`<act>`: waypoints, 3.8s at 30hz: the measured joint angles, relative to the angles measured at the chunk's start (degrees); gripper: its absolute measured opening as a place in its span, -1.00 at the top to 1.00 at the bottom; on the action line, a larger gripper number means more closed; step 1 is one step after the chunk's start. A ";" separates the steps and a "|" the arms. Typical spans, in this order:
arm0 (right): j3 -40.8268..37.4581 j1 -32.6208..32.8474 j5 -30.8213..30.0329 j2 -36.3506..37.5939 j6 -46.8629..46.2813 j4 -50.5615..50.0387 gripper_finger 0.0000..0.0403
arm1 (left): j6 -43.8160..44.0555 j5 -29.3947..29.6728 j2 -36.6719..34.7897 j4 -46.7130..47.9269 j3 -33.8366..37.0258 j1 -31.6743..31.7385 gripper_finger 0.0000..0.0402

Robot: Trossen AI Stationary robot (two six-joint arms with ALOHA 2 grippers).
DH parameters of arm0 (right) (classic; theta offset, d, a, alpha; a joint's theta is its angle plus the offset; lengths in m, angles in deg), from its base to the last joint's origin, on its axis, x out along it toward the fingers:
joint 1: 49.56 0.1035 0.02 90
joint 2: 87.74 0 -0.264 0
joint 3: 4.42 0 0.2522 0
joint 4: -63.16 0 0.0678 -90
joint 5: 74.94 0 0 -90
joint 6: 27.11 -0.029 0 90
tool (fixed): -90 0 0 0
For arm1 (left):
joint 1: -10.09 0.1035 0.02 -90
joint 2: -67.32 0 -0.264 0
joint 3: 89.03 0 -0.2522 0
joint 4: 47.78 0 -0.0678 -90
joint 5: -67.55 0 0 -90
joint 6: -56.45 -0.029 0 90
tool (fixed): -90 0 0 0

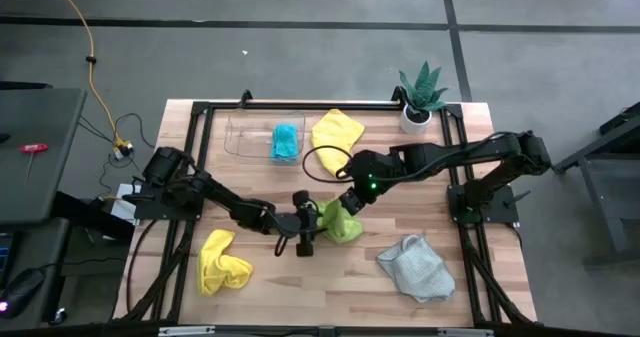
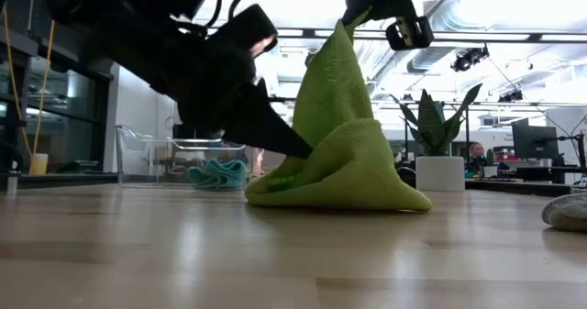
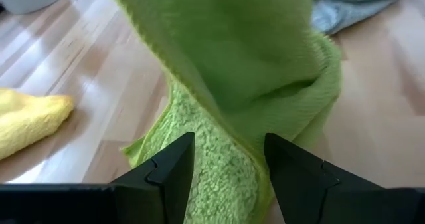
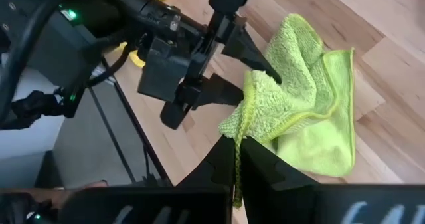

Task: Fold microfiber towels
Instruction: Fold the green towel

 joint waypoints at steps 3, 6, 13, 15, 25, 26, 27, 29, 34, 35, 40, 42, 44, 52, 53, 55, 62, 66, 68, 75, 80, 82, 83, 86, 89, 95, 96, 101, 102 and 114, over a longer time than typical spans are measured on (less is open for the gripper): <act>0.00 -0.07 0.57 0.76 -0.20 -0.30 1.00 | -0.40 1.84 -0.73 1.41 -0.05 0.00 0.14; 0.00 -0.07 0.44 2.69 -0.26 -0.57 1.00 | -0.22 3.09 -0.80 5.21 0.05 0.00 0.14; 0.00 -0.20 -3.55 7.64 -1.91 -1.52 1.00 | 3.22 4.43 -1.07 9.11 0.02 0.00 0.14; 0.00 -0.20 -3.84 8.53 -2.47 -1.74 1.00 | 3.71 5.99 -1.07 9.41 0.00 0.02 0.14; 0.00 -0.13 -5.97 9.28 -3.36 -2.47 1.00 | 3.95 8.60 -1.75 9.10 0.02 0.04 0.14; 0.00 -0.13 -6.37 9.27 -3.62 -2.45 1.00 | 4.41 8.61 -1.75 8.40 0.02 0.04 0.14; 0.00 -0.13 -6.66 9.27 -3.91 -2.45 1.00 | 5.18 8.61 -1.75 8.06 0.00 0.04 0.14; 0.00 -0.13 -7.28 9.27 -4.41 -2.46 1.00 | 6.93 9.17 -1.75 7.59 0.01 0.04 0.14; 0.00 -0.05 -7.60 9.27 -4.49 -2.43 1.00 | 12.71 17.03 -1.75 7.14 0.00 0.76 0.14; 0.00 -0.03 -7.59 9.27 -4.48 -2.43 1.00 | 13.85 17.62 -1.75 7.10 0.00 1.28 0.14; 0.00 -0.02 -7.58 9.27 -4.44 -2.43 1.00 | 19.93 17.57 -1.75 6.85 0.00 4.82 0.14; 0.00 -0.02 -7.58 9.27 -4.44 -2.43 1.00 | 20.70 15.84 -1.73 4.92 0.00 6.29 0.14; 0.00 -0.03 -7.58 9.27 -4.42 -2.43 1.00 | 19.23 11.87 -1.73 1.95 0.00 7.60 0.14; 0.00 -0.02 -7.58 9.27 -4.29 -2.40 1.00 | 12.35 3.95 -1.73 1.90 -0.02 8.83 0.14; 0.00 -0.02 -7.58 9.27 -4.27 -2.40 1.00 | 12.34 3.77 -1.73 2.75 0.00 8.62 0.14; 0.00 -0.02 -7.58 9.27 -4.27 -2.40 1.00 | 12.24 3.09 -1.71 3.65 0.00 8.28 0.14; 0.00 -0.02 -7.56 9.25 -4.27 -2.40 1.00 | 13.23 5.30 -0.23 1.63 0.04 8.75 0.14; 0.00 -0.02 -7.56 9.25 -4.27 -2.37 1.00 | 14.29 2.26 3.00 -4.75 -0.01 10.46 0.14; 0.00 -0.02 -7.56 9.25 -4.27 -2.37 1.00 | 15.92 0.75 4.15 -5.85 -0.21 10.93 0.14; 0.00 -0.02 -7.56 9.22 -4.27 -2.06 1.00 | 18.84 1.07 5.40 -4.33 -0.44 11.25 0.14; 0.00 -0.02 -7.54 9.22 -3.45 -1.99 1.00 | 19.25 2.42 5.70 -4.30 -0.48 12.16 0.23; 0.00 -0.03 -7.54 9.22 -3.36 -1.95 1.00 | 19.27 2.42 5.70 -4.46 -0.48 12.57 0.36; 0.00 -0.02 -7.52 9.22 -3.35 -1.96 1.00 | 19.27 2.40 5.70 -4.38 -0.48 12.75 0.44; 0.00 -0.05 -6.85 9.22 -3.35 -1.95 1.00 | 19.86 1.73 5.48 -4.22 -0.48 13.07 0.78; 0.00 -0.05 -4.97 9.22 -2.87 -1.67 1.00 | 22.19 -0.74 3.91 -2.63 -0.49 13.07 0.95; 0.00 -0.02 -1.62 10.38 -1.82 -3.12 1.00 | 18.26 -5.87 -3.61 7.84 -0.45 12.96 0.99; 0.00 -0.02 -1.59 10.98 -1.69 -4.08 1.00 | 17.14 -7.32 -5.67 9.66 -0.44 12.96 0.98; 0.00 -0.39 -3.25 14.35 -1.20 -9.87 1.00 | 13.03 -15.01 -17.88 17.71 -0.46 13.09 0.99; 0.00 -0.62 -3.77 14.94 -0.89 -10.63 1.00 | 12.66 -16.55 -20.32 18.89 -0.64 13.09 0.99; 0.02 -3.94 -16.67 15.92 4.53 -13.35 1.00 | 16.92 -32.65 -38.92 36.77 -0.48 13.03 1.00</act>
